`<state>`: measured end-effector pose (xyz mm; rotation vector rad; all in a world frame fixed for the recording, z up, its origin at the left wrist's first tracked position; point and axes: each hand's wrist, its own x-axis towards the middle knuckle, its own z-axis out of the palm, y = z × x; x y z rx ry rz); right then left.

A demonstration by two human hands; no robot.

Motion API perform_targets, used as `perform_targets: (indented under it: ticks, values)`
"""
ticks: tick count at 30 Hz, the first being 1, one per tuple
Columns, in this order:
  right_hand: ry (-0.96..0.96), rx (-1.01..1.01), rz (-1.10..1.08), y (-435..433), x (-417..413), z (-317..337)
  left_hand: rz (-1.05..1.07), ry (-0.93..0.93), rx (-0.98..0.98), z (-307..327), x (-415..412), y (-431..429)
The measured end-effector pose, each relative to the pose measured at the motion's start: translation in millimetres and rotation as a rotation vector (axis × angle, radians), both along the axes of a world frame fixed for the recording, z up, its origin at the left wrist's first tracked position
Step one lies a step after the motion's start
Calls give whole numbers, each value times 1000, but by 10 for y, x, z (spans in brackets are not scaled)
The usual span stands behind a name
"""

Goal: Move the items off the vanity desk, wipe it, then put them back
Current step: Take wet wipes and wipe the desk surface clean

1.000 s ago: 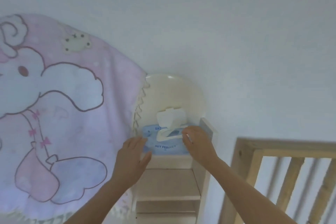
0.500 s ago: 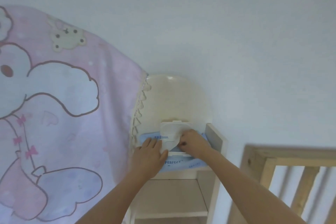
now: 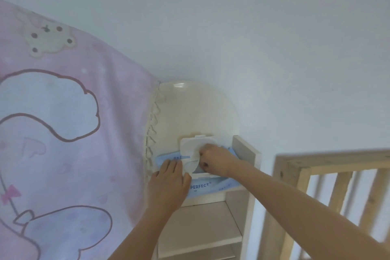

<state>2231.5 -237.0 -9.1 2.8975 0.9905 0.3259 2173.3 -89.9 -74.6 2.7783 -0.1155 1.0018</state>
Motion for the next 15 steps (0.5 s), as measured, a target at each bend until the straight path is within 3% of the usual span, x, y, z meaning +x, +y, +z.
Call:
perform_targets:
  ticks: [6,12,15]
  values:
    - [-83,-10,16,-53,-111,43,-42,-4,-22,-14,-13,-6]
    - [-210,313,-63,-251,-226,446,-56,-53,-60,-31,29,-10]
    - [-220,261,-57,-304,-292,705,-49,-76,-76,-23,36,-12]
